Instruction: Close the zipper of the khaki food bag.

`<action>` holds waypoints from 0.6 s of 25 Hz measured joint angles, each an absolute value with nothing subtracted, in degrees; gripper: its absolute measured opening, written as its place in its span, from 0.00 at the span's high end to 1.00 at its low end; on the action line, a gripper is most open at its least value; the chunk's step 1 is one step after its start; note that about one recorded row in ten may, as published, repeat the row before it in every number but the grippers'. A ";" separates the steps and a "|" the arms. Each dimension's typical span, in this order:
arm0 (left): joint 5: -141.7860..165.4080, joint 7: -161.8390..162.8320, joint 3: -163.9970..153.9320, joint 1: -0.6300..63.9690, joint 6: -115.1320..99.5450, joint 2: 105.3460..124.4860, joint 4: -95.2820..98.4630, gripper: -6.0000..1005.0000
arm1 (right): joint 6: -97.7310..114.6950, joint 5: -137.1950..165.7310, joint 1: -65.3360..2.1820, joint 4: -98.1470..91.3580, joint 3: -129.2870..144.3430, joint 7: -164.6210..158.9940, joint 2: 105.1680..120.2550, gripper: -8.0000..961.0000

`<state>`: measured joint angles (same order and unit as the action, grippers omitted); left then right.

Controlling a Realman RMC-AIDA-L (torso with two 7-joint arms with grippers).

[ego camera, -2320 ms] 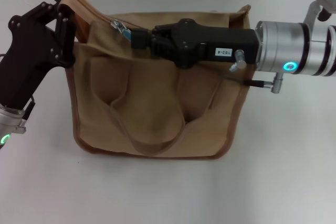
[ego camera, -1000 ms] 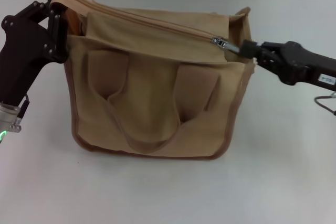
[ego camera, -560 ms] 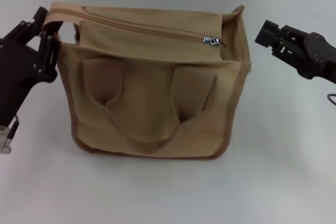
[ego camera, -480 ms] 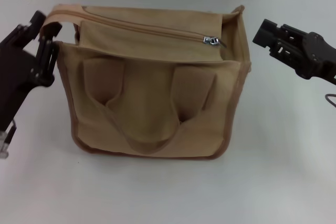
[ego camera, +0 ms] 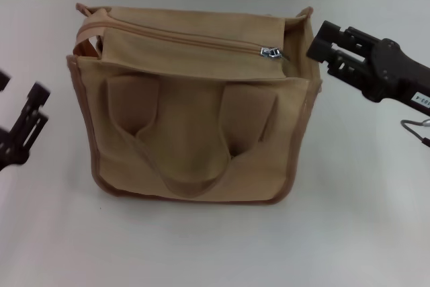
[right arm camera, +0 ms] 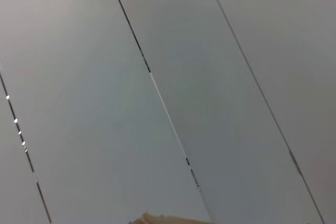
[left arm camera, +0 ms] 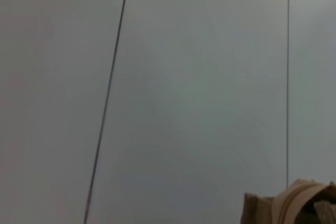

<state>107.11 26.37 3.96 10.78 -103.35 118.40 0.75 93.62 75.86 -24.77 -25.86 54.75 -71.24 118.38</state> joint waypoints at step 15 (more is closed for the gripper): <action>116.32 44.52 -6.40 9.52 -114.05 114.81 14.82 0.22 | 105.17 75.64 -24.09 -18.91 55.67 -48.89 119.52 0.14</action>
